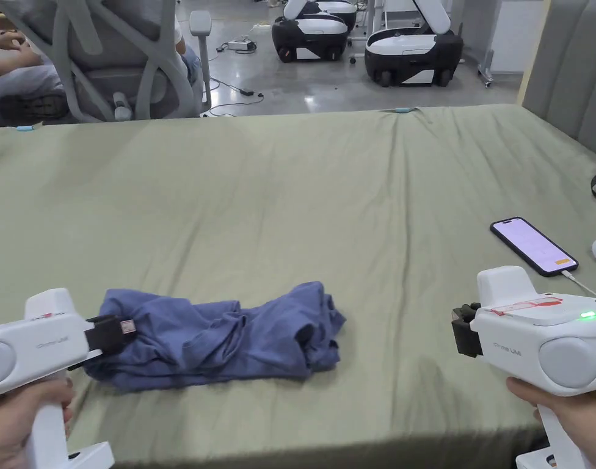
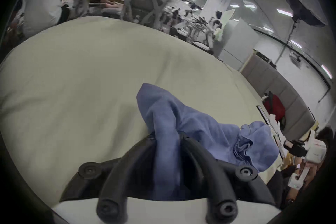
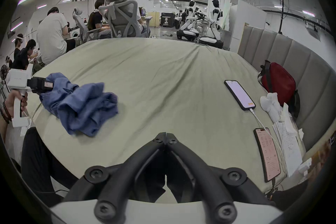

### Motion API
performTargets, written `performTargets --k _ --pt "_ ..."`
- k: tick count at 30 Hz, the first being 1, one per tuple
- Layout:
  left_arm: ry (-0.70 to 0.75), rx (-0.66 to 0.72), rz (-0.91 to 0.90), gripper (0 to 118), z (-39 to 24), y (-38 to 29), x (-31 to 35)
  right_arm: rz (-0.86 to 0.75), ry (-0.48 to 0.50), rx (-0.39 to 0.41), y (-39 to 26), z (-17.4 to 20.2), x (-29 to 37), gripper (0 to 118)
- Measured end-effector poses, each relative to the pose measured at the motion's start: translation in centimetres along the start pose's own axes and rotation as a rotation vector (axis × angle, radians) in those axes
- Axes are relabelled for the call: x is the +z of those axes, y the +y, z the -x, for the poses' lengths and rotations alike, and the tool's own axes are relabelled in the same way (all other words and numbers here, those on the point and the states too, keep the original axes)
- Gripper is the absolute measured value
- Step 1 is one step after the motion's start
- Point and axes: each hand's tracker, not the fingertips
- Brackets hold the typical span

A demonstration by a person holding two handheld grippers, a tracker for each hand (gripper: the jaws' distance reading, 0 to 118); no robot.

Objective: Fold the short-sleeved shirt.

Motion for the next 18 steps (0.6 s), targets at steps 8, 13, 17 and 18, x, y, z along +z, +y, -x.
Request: performTargets --k 8,13,17,18 --pt "-0.097 -0.081 -0.033 16 -5.5 1.8 2.8 0.002 0.012 -0.003 0.1 0.5 -0.4 0" --pt "-0.276 -0.161 -0.029 16 -13.5 1.9 2.8 0.012 0.010 -0.007 -0.5 0.1 -0.4 0" --pt "-0.350 -0.206 0.061 16 -18.4 0.2 -0.7 0.013 0.006 -0.024 -1.0 -0.5 -0.1 0" --pt "-0.350 -0.214 0.091 16 -19.6 -0.4 -1.7 0.014 0.005 -0.026 -1.1 -0.7 0.0 0"
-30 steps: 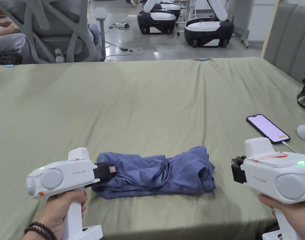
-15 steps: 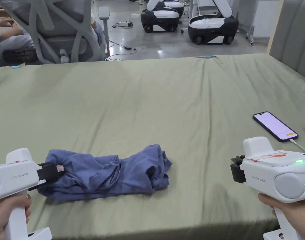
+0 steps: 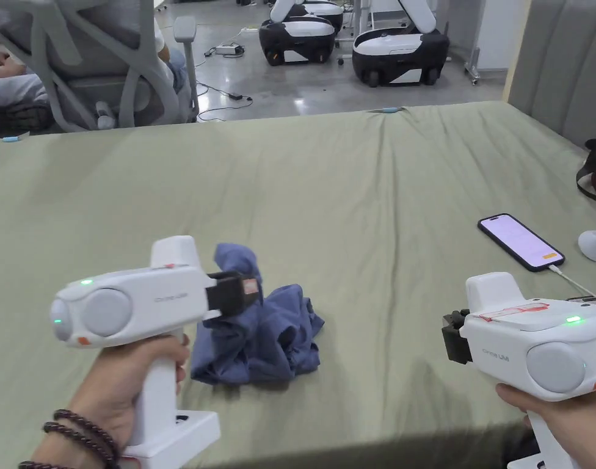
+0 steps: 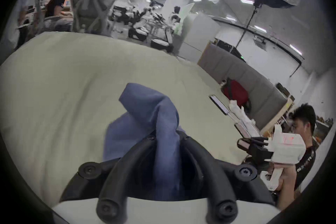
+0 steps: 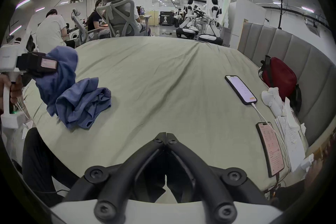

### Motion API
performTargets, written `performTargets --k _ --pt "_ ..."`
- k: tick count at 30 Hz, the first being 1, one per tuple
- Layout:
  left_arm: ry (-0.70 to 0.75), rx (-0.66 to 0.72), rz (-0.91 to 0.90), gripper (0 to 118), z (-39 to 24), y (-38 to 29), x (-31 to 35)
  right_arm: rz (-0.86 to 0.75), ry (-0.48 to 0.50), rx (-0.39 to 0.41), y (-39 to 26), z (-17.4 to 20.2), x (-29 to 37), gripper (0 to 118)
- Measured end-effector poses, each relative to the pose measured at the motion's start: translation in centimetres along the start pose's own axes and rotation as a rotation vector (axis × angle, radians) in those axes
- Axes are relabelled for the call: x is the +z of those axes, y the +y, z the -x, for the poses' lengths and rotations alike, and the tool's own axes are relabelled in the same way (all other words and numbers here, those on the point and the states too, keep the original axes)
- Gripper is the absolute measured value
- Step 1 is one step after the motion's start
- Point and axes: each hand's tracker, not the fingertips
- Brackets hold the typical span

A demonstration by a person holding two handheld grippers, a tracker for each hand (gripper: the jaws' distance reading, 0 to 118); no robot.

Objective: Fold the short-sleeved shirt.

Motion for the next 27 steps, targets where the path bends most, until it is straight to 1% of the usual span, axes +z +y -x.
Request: performTargets --k 3,6,8,9,10,11,12,13,14,15,17,19,20,21,23,24,25,26,27 --pt "-0.034 -0.039 0.064 16 -1.4 -1.1 -3.7 0.000 -0.007 0.000 -0.3 -0.6 0.4 0" --pt "-0.032 -0.042 0.108 16 -2.3 -1.9 -6.1 0.001 -0.022 -0.007 -0.7 -1.2 0.9 0" --pt "-0.018 -0.036 0.106 20 -2.0 -2.1 -6.9 0.002 -0.027 -0.013 -0.9 -1.6 1.0 0" --pt "-0.014 -0.015 0.094 24 -1.8 -2.1 -6.9 0.004 -0.029 -0.019 -1.1 -1.8 1.0 0" --pt "-0.013 0.004 0.083 35 -1.5 -2.0 -6.9 0.006 -0.031 -0.022 -1.2 -2.0 1.1 0" --pt "-0.015 0.026 0.073 49 -1.2 -1.8 -6.7 0.007 -0.033 -0.025 -1.3 -2.1 1.0 0" --pt "-0.028 0.047 0.056 67 -1.0 -1.5 -6.4 0.008 -0.035 -0.027 -1.4 -2.2 1.0 0" --pt "-0.028 0.046 0.051 90 -1.2 -1.2 -5.9 0.011 -0.035 -0.030 -1.5 -2.2 1.0 0" --pt "-0.024 0.042 0.042 107 -1.2 -0.9 -5.3 0.013 -0.034 -0.031 -1.5 -2.2 1.0 0" --pt "-0.016 0.029 0.022 116 -1.3 -0.6 -4.5 0.013 -0.032 -0.033 -1.6 -2.1 1.0 0" --pt "-0.025 0.013 -0.058 117 -1.4 0.1 -2.2 0.015 -0.028 -0.035 -1.6 -2.0 0.8 0" --pt "-0.047 0.035 -0.109 118 -0.9 0.6 0.1 0.018 -0.021 -0.034 -1.7 -1.8 0.5 0" --pt "-0.059 0.044 -0.126 117 -0.6 0.8 1.0 0.019 -0.018 -0.035 -1.7 -1.7 0.4 0" --pt "-0.065 0.055 -0.131 113 -0.4 0.9 2.1 0.019 -0.014 -0.034 -1.6 -1.5 0.3 0" --pt "-0.066 0.053 -0.126 75 0.2 0.9 3.6 0.018 -0.006 -0.036 -1.5 -1.3 0.0 0" --pt "-0.055 0.047 -0.135 47 0.4 0.9 4.0 0.018 -0.003 -0.037 -1.5 -1.2 -0.1 0" --pt "-0.019 0.018 -0.133 16 0.0 0.7 4.3 0.018 0.002 -0.037 -1.4 -1.1 -0.3 0" --pt "0.018 -0.004 -0.124 7 0.1 0.6 4.1 0.017 0.005 -0.036 -1.3 -1.0 -0.4 0" --pt "0.040 -0.018 -0.105 7 0.2 0.4 3.8 0.015 0.008 -0.036 -1.2 -0.8 -0.4 0"
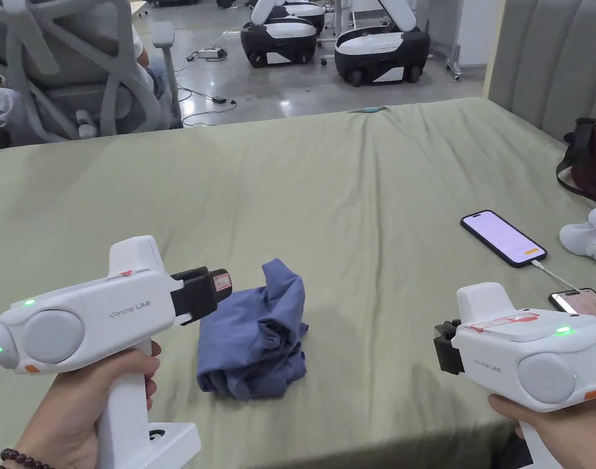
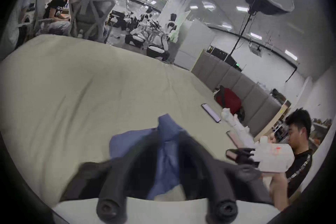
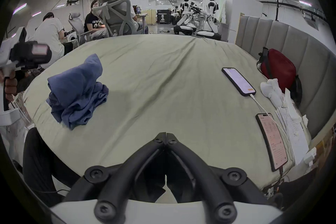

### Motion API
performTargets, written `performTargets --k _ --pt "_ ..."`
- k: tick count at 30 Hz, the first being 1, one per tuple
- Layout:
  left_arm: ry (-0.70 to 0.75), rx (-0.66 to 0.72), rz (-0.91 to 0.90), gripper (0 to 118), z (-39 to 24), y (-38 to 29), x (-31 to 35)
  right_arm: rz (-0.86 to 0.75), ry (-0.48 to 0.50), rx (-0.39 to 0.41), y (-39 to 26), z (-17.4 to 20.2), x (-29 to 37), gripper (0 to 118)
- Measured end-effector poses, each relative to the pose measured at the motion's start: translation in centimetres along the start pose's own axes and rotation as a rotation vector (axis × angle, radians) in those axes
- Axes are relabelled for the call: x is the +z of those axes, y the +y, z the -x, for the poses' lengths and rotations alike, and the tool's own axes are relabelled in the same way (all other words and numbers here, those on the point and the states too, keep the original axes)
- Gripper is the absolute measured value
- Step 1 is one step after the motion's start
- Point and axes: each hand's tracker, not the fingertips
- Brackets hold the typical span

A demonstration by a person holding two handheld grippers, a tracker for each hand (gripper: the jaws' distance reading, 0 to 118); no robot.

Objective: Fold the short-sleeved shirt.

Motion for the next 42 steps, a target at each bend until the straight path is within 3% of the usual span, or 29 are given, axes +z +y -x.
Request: performTargets --k 8,11,19,26,34,40,42 --pt "-0.043 -0.061 0.166 0 -1.7 -1.5 -7.0 -0.010 0.008 0.014 0.4 0.4 0.1 0" --pt "-0.105 -0.005 0.253 0 -1.4 -2.4 -11.1 -0.013 0.007 0.006 0.4 0.3 0.4 0" --pt "-0.067 -0.052 0.315 0 -3.0 -4.3 -15.2 -0.013 -0.034 -0.014 0.4 -0.2 0.6 0" --pt "-0.063 -0.074 0.174 0 -2.9 -1.6 -9.6 -0.035 -0.003 -0.003 1.9 1.0 0.7 0" --pt "0.029 -0.024 0.068 0 1.5 -1.0 -1.3 -0.063 0.328 -0.019 6.6 7.4 -3.8 0" --pt "0.072 0.041 0.077 0 4.3 -2.2 1.1 0.091 0.392 0.003 6.8 11.1 -10.4 0" --pt "0.078 0.065 0.071 0 4.8 -2.5 1.1 0.145 0.358 0.066 6.1 12.0 -11.7 0"
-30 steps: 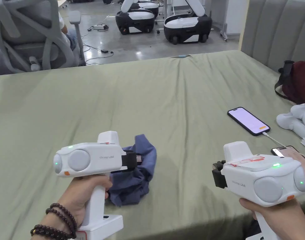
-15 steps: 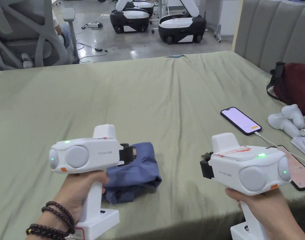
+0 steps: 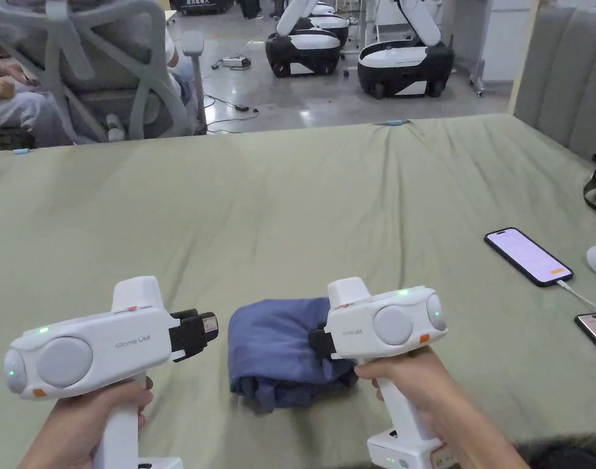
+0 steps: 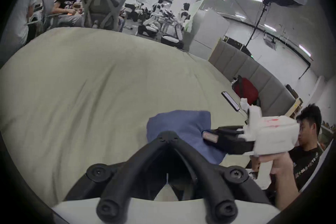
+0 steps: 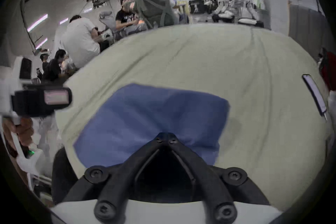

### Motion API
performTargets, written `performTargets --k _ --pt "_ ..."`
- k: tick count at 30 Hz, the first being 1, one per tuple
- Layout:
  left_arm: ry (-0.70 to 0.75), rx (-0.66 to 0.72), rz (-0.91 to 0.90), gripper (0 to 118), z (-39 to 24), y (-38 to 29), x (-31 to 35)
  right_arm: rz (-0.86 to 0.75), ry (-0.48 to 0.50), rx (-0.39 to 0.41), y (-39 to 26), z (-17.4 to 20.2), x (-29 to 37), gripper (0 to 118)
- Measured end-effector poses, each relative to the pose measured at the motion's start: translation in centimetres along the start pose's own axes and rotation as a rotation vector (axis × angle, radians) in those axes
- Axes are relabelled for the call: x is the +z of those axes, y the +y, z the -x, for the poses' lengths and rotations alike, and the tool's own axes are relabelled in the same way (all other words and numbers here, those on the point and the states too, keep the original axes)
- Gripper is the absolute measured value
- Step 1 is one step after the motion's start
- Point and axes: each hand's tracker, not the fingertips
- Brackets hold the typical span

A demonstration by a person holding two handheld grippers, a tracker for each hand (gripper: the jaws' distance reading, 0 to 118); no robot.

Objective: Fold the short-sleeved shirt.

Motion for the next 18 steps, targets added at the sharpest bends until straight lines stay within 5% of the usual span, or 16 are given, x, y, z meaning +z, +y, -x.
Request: performTargets --k 2,3,5,7,16,18 --pt "-0.007 0.005 0.001 4 0.2 -0.3 -0.2 -0.058 -0.042 0.064 -0.2 0.2 0.5 0" --pt "-0.014 0.014 0.003 20 0.6 -0.5 -0.7 -0.046 -0.029 0.047 -0.2 0.2 0.7 0" --pt "-0.032 0.034 0.020 82 1.0 -0.7 -2.0 -0.039 -0.032 0.048 -0.1 0.3 0.8 0" --pt "0.002 0.065 0.042 104 1.0 -1.2 -3.3 -0.036 -0.033 0.052 -0.1 0.3 0.8 0" --pt "-0.094 0.185 0.140 85 0.5 -2.6 -9.8 -0.052 -0.039 0.025 -0.7 0.0 0.7 0" --pt "-0.075 0.186 0.130 73 0.3 -2.6 -10.3 -0.052 -0.040 0.017 -0.9 -0.2 0.6 0"
